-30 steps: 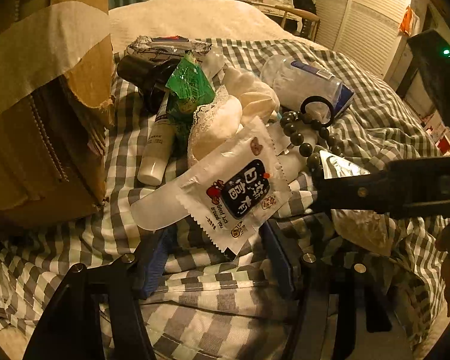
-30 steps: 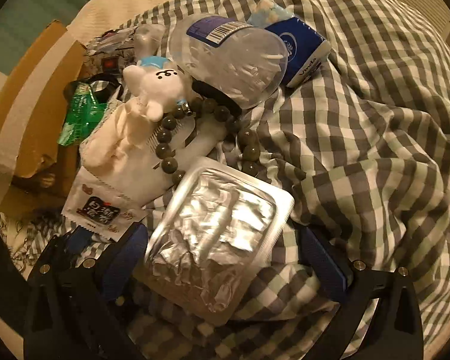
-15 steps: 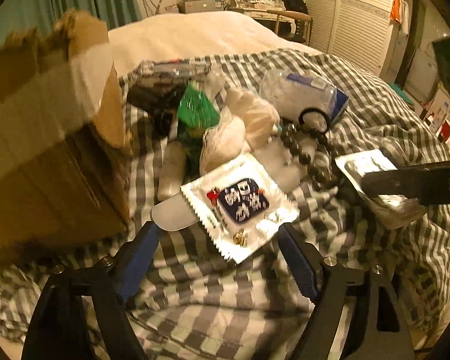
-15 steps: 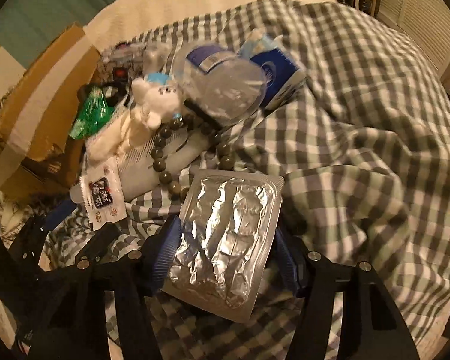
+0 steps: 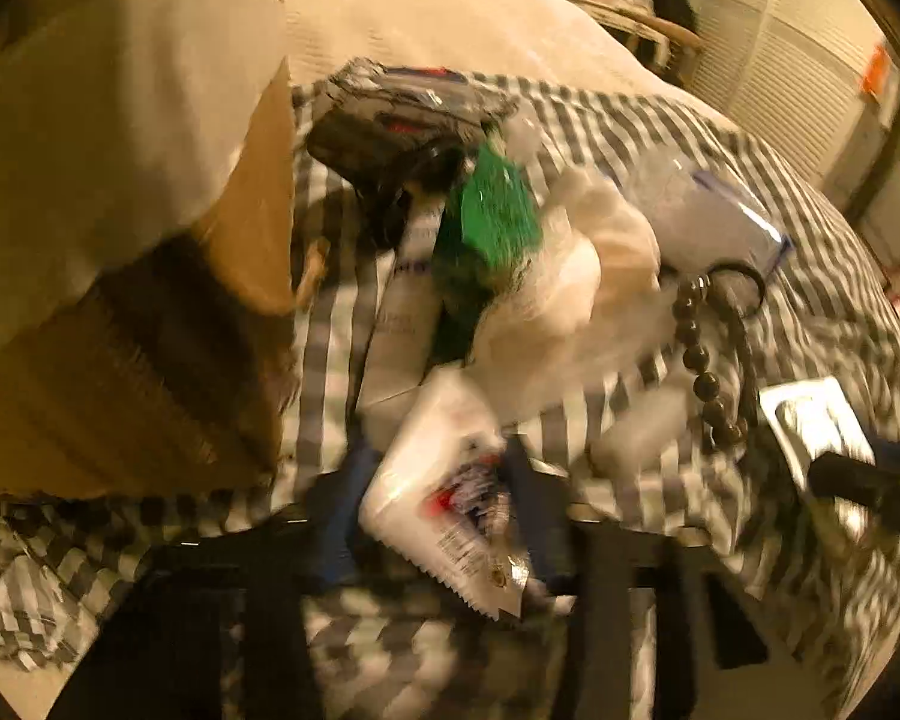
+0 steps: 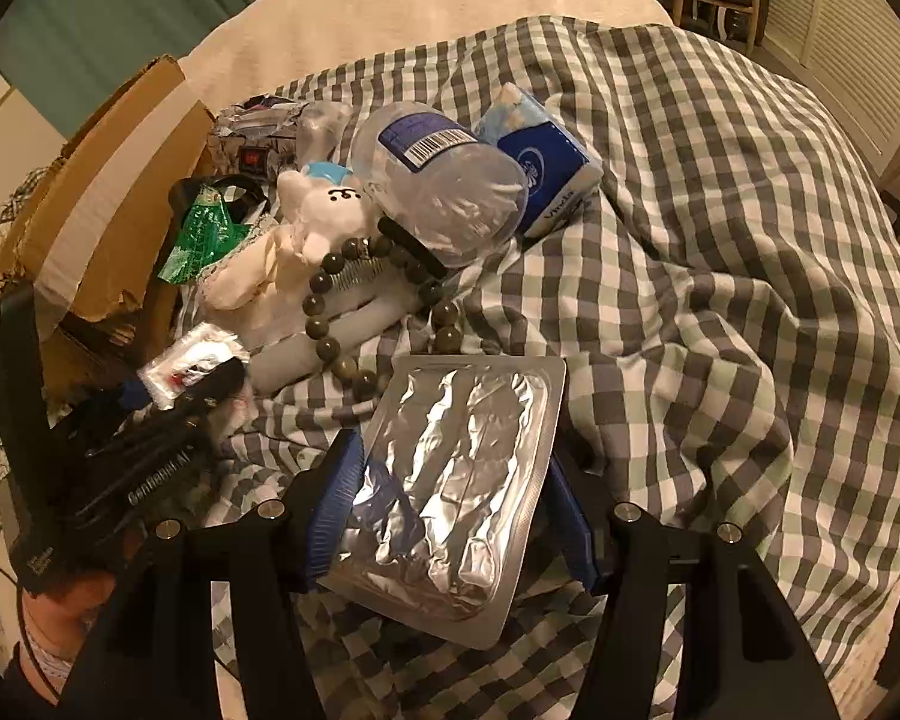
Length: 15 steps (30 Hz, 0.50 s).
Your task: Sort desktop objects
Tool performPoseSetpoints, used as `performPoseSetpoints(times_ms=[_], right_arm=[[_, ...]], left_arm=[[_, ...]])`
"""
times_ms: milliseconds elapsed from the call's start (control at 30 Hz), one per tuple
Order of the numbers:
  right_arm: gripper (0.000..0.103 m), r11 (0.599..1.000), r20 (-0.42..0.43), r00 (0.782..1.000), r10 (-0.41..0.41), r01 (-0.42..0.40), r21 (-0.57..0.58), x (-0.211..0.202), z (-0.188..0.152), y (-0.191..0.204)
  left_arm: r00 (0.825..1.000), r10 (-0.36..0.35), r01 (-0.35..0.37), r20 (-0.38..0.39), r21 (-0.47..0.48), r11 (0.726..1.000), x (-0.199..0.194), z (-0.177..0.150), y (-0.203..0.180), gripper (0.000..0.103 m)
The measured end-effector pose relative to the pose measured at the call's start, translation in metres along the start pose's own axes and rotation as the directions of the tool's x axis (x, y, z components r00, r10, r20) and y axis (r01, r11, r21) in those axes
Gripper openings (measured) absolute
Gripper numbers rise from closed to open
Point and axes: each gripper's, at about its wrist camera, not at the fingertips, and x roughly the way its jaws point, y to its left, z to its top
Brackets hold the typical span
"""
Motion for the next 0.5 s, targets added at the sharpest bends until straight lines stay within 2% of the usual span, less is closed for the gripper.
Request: performPoseSetpoints(times_ms=[133,167,300,500], right_arm=[[0.059,1.000,0.006,1.000,-0.012,0.012,0.004,-0.006,-0.006,0.002],[0.059,1.000,0.007,1.000,-0.016,0.016,0.003,-0.009,-0.008,0.003],[0.059,0.999,0.020,0.999,-0.039,0.040,-0.011,-0.021,-0.015,0.015],[0.059,1.000,0.071,0.997,-0.023,0.022,0.003,-0.058,-0.025,0.027]], left_arm=[[0.997,-0.071,0.071,-0.038,-0.006,0.997,-0.015,-0.014,0.013,0.025],[0.995,-0.088,0.087,-0.038,-0.016,0.996,-0.019,-0.017,0.017,0.019],[0.994,-0.105,0.105,0.006,0.005,0.994,-0.044,-0.030,0.023,0.005],[0.976,-0.211,0.210,0.059,0.020,0.977,-0.088,-0.031,0.026,0.004]])
